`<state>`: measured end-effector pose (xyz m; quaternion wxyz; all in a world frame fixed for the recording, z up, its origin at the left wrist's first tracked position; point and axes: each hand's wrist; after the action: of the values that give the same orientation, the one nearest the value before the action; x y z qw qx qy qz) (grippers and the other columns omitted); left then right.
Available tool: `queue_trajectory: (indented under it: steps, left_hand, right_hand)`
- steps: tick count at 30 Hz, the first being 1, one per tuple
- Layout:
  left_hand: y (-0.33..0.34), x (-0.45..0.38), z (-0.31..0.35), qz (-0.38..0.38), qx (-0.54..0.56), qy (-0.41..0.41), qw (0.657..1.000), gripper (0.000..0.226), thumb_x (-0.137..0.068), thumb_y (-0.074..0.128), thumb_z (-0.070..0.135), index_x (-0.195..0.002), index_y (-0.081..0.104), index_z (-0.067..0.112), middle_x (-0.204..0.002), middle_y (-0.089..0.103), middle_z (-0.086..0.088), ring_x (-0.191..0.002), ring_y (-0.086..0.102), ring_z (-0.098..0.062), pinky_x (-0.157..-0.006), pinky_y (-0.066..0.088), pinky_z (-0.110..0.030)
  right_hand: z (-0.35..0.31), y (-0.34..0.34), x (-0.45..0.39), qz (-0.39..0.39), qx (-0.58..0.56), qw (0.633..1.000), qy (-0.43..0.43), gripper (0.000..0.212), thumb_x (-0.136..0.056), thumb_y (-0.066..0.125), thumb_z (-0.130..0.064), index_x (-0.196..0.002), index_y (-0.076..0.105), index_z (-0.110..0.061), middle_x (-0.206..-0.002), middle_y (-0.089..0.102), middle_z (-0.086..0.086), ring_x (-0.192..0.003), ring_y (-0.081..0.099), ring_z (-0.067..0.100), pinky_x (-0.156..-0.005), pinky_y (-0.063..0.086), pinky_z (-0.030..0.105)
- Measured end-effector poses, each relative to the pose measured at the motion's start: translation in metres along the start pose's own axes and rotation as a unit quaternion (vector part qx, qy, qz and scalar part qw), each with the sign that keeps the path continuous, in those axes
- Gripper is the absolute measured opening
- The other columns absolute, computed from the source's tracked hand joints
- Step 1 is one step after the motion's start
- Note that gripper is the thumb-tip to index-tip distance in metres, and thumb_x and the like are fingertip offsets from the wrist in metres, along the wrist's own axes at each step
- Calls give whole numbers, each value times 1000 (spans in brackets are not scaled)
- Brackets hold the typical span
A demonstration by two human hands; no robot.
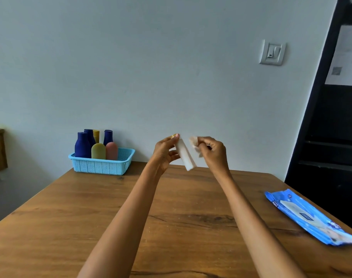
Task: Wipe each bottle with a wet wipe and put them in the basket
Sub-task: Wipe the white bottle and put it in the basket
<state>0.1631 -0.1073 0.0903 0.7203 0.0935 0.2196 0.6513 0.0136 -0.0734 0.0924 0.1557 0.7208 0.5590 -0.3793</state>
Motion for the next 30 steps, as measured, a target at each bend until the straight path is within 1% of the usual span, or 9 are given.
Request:
queue_trajectory:
  steps: [3,6,9,13,17,22,26,28,30]
  left_hand:
    - [12,3,-9,-14,-27,-8,1000,29,-91,61,17,-115,60,1,-100,62,-13,-75,65,-28,-59,56,-32]
    - [12,1,-6,21,0,-17,1000,16,-91,59,14,-99,63,1,-89,62,-14,-66,65,-27,-53,55,-30]
    - [8,-2,3,71,35,-33,996,16,-86,68,20,-82,62,6,-82,62,-13,-69,63,-28,-58,57,-36]
    - [10,-2,9,78,63,-52,994,21,-84,70,23,-91,59,6,-91,58,-14,-72,61,-29,-55,55,-37]
    - [12,-1,6,85,63,-58,993,22,-84,71,22,-88,54,7,-94,57,-15,-72,62,-36,-66,54,-44]
    - [5,-3,4,85,69,-62,992,29,-84,71,21,-97,50,7,-93,56,-15,-74,61,-37,-76,52,-48]
    - [8,-1,6,58,43,-68,995,26,-84,70,21,-99,55,7,-95,56,-14,-73,62,-37,-69,53,-47]
    - [12,1,5,39,36,-66,996,17,-86,68,21,-91,59,8,-93,58,-14,-72,62,-35,-67,54,-45]
    - [15,2,6,27,39,-55,997,13,-87,67,19,-88,61,8,-91,59,-13,-75,62,-32,-68,55,-43]
  right_hand:
    - [0,9,-2,-62,12,998,13,33,-97,48,-13,-130,55,-13,-128,58,0,-115,55,11,-86,46,15]
    - [6,18,5,-108,79,991,-17,38,-98,46,-12,-135,50,-15,-136,53,2,-122,51,14,-89,37,9]
    - [8,20,10,-111,125,980,-104,32,-92,54,-7,-121,63,-15,-129,59,3,-119,53,14,-91,37,7]
    - [5,16,9,-48,161,968,-187,22,-82,57,-7,-90,77,-14,-104,72,0,-97,62,15,-77,53,28]
    - [7,5,8,-18,164,964,-210,35,-78,43,-20,-65,73,-10,-79,72,0,-78,65,14,-62,53,28]
    - [17,-10,3,-10,175,970,-170,39,-76,34,-24,-54,58,-3,-64,62,6,-59,59,23,-52,49,38]
    - [13,-8,-3,22,50,996,-72,25,-87,43,-8,-80,67,-7,-92,63,0,-89,63,19,-70,53,31]
    - [6,1,-3,-57,-15,998,-5,26,-93,45,-5,-105,68,-12,-113,61,-1,-106,59,15,-83,49,23]
    - [0,10,0,-145,-34,988,36,31,-98,44,-16,-124,60,-20,-131,56,-5,-117,52,9,-94,44,21]
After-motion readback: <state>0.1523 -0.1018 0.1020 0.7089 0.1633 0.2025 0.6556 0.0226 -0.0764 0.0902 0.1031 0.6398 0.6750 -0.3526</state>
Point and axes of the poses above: each hand's wrist, its own x-axis away from the middle knuckle, its own y-axis out of the palm, z = x × y
